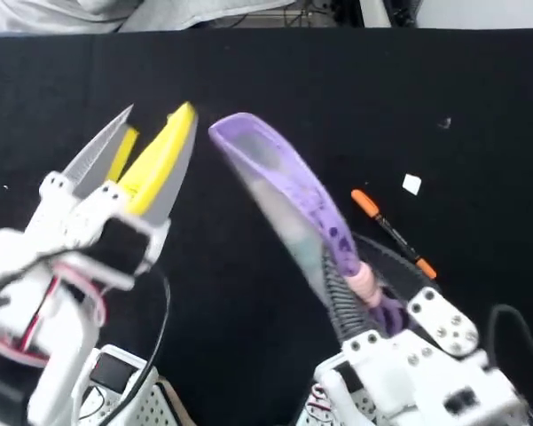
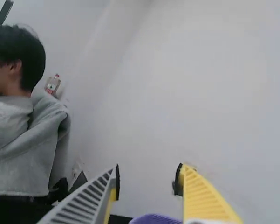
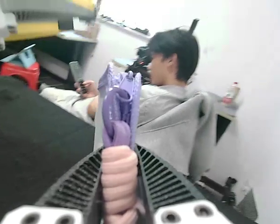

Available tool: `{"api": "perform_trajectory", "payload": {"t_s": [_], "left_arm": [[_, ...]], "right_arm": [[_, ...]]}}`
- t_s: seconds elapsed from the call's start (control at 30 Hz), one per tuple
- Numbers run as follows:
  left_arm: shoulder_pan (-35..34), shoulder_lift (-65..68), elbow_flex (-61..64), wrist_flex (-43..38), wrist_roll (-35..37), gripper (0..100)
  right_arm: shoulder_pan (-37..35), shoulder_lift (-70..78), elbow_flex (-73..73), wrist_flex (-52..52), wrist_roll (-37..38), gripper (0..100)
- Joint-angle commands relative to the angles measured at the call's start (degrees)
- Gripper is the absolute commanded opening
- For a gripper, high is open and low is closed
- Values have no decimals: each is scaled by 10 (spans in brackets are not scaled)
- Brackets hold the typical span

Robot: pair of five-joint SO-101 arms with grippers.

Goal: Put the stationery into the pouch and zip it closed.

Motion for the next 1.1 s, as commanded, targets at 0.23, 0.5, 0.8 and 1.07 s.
{"api": "perform_trajectory", "payload": {"t_s": [0.23, 0.5, 0.8, 1.07], "left_arm": [[-6, 203, -157, 74, 65, 220], [-33, 267, -199, 74, 100, 220], [-42, 344, -185, 47, 94, 220], [-2, 522, -241, 30, -50, 220]], "right_arm": [[163, 4, -134, 34, 6, 11], [306, 6, -153, 40, 6, 11], [405, 31, -157, 37, 6, 11], [467, 120, -188, 41, 2, 11]]}}
